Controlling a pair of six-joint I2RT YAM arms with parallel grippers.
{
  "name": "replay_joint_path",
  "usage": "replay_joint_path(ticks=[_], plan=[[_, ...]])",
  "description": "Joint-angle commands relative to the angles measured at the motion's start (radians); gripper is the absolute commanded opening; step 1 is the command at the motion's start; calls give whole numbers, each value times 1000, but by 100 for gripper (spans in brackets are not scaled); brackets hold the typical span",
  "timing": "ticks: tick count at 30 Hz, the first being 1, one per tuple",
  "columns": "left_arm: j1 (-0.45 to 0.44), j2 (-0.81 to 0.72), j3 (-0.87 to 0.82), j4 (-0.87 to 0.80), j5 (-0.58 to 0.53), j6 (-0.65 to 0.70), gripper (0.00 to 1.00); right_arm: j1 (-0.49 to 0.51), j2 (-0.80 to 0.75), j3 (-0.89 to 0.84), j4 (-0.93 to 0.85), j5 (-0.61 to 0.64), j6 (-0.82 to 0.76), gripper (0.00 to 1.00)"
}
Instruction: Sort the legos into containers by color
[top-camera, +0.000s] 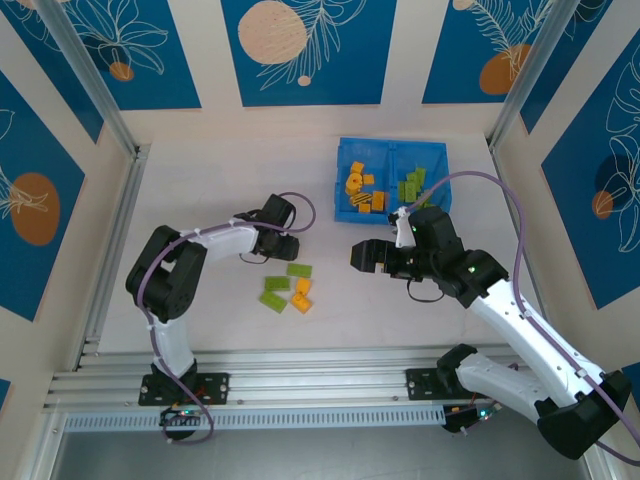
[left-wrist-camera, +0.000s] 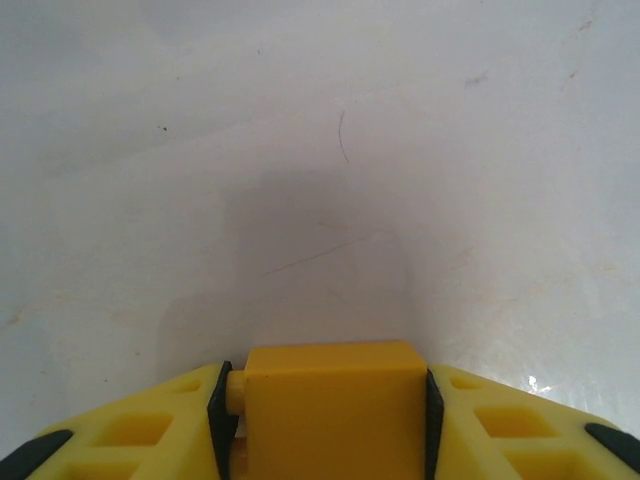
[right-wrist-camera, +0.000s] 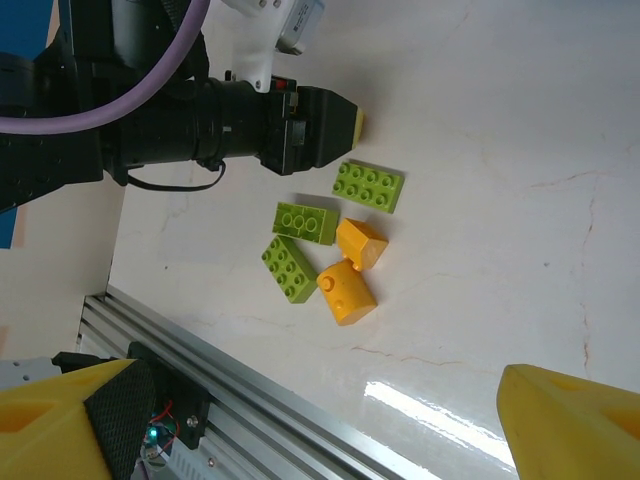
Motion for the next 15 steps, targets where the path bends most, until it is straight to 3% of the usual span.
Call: replay_joint_path(ticks=[1, 5, 9, 15], plan=[[9, 13, -33, -68, 39, 19, 44, 9, -2, 20, 6, -12, 18, 90], [6, -52, -42, -47, 103, 13, 43, 13, -2, 33, 6, -22, 18, 91], [4, -141, -17, -62, 94, 9, 42, 18, -12, 37, 2, -16, 21, 91], [-48, -224, 102, -80, 127, 12, 41, 20, -33, 21, 3, -3, 33, 90]])
